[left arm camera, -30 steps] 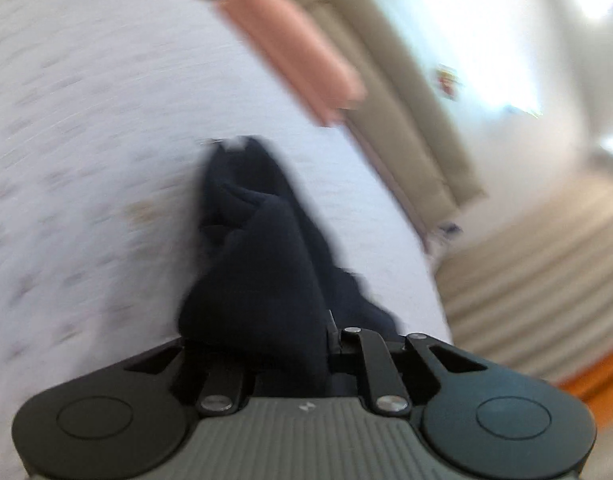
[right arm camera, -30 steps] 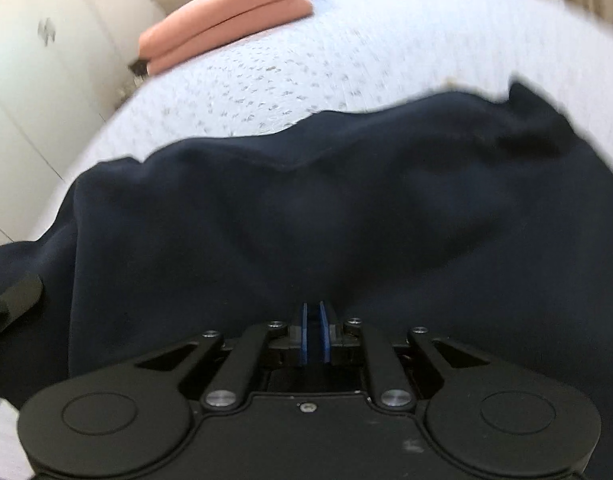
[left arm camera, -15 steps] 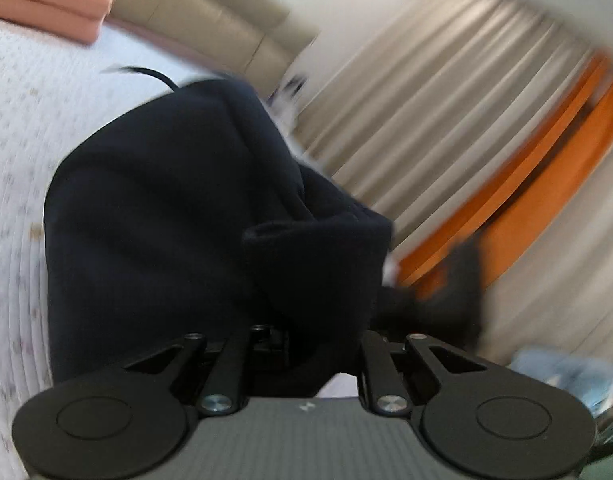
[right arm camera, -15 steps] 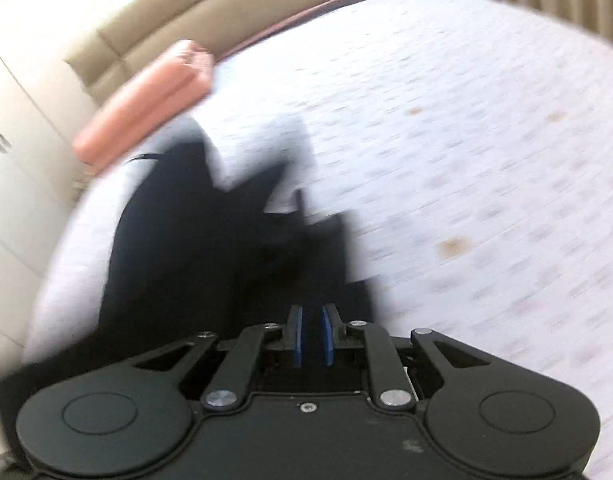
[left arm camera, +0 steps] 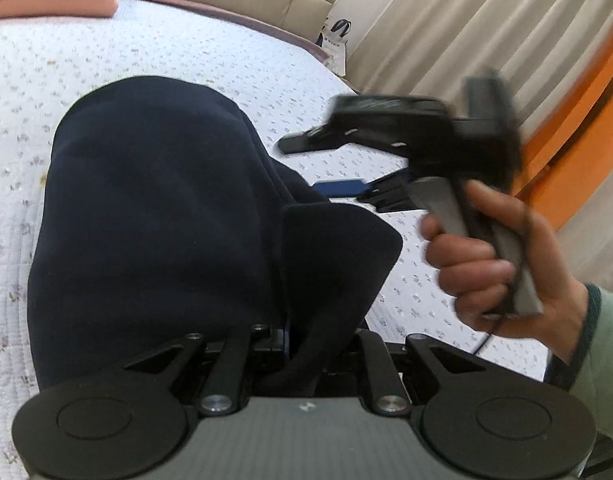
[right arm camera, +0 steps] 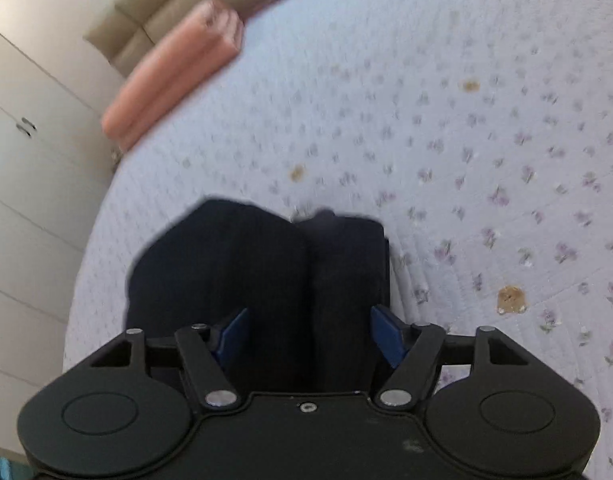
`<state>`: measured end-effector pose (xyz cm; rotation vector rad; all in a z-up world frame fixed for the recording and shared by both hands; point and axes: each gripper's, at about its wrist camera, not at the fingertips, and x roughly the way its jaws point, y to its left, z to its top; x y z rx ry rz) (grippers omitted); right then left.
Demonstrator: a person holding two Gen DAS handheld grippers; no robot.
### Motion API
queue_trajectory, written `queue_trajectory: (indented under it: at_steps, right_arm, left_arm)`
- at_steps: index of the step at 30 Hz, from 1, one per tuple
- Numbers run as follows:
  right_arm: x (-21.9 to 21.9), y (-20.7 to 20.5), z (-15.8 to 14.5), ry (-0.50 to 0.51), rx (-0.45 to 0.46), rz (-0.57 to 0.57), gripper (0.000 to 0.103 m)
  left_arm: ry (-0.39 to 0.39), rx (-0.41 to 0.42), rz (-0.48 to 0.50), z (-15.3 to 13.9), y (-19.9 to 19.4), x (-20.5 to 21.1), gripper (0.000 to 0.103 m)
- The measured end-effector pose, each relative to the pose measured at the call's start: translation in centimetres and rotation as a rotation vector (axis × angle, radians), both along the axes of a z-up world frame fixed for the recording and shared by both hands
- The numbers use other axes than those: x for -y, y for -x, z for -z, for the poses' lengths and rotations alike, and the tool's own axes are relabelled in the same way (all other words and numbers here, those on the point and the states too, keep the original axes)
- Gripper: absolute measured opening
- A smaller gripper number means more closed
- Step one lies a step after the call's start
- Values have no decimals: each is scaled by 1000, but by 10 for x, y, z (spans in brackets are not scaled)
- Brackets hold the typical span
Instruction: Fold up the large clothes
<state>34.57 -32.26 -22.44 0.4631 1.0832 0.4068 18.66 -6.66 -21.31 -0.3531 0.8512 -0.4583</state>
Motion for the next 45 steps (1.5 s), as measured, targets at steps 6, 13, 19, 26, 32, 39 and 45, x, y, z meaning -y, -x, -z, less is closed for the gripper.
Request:
queue_trajectory:
  at_steps: [6, 13, 19, 26, 32, 39, 45]
  right_arm:
    - [-22, 6, -31, 27, 174, -110, 9]
    - [-16, -5, -13, 215, 125, -57, 14]
    - [18, 31, -7, 210, 11, -70, 29]
    - [-4, 93, -59, 180, 124, -131, 29]
    - [-53, 139, 9, 434, 30, -295, 26]
    - [-26, 143, -4, 388, 40, -228, 20]
    - [-51, 73, -63, 313, 327, -283, 27]
  left_arm:
    - [-34, 82, -69, -24, 14, 7, 14]
    - [-180, 98, -27, -28, 1, 51, 16]
    - [-66, 10, 194, -13, 33, 42, 28]
    - [50, -52, 168, -39, 64, -2, 22]
    - [52, 57, -48, -50, 27, -46, 17]
    - [36, -28, -95, -14, 35, -58, 18]
    - [57, -99, -16, -3, 41, -58, 18]
